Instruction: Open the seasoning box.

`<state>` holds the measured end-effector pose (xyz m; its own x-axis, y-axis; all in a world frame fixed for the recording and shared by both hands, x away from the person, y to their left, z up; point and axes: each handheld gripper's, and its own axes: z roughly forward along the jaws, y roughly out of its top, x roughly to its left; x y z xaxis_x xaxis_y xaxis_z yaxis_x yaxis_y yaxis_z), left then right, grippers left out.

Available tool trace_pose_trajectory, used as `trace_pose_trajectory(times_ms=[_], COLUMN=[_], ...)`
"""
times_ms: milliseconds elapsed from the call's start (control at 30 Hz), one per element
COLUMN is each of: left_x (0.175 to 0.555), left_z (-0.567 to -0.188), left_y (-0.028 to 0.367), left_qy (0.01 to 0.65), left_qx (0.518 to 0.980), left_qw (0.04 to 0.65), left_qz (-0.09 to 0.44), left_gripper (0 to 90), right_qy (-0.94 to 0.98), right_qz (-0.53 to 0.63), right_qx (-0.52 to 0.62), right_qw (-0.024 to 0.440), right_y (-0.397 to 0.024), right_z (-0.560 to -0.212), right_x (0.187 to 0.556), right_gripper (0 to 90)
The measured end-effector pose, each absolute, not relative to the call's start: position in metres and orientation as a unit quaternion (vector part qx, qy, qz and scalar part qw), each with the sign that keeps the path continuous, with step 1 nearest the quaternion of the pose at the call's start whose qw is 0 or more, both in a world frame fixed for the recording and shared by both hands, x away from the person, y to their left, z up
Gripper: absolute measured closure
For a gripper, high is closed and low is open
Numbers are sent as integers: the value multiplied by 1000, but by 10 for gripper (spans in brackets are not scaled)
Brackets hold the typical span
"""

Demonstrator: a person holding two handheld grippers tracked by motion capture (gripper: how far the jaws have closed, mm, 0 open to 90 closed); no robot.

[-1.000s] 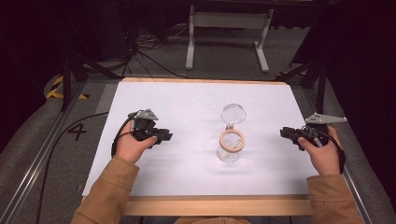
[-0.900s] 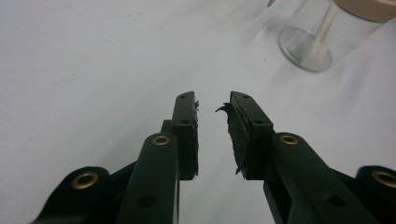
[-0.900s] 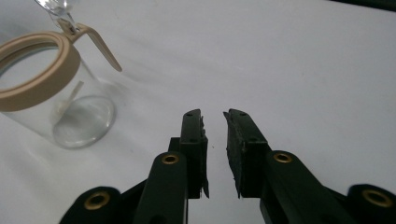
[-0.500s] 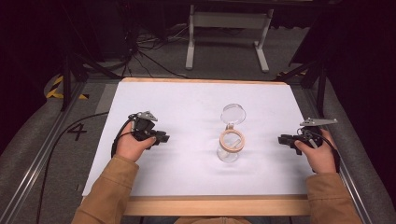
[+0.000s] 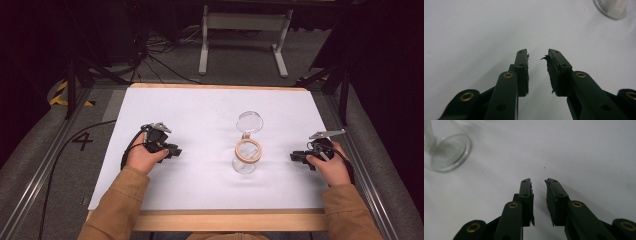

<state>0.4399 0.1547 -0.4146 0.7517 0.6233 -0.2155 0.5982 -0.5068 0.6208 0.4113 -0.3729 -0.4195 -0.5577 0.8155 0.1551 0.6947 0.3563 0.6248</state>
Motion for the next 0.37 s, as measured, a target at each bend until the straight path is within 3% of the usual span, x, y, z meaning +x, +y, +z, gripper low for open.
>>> trace_pose_trajectory(times_ms=[367], left_x=[438], left_z=[-413], left_y=[152], left_qy=[347], left_qx=[867], left_qw=[357], left_qz=[14], left_gripper=[691], right_qy=[827], right_qz=[328], right_qx=[450], right_qw=[82], right_y=[-363], right_z=[-421], right_x=[411], right_gripper=[757])
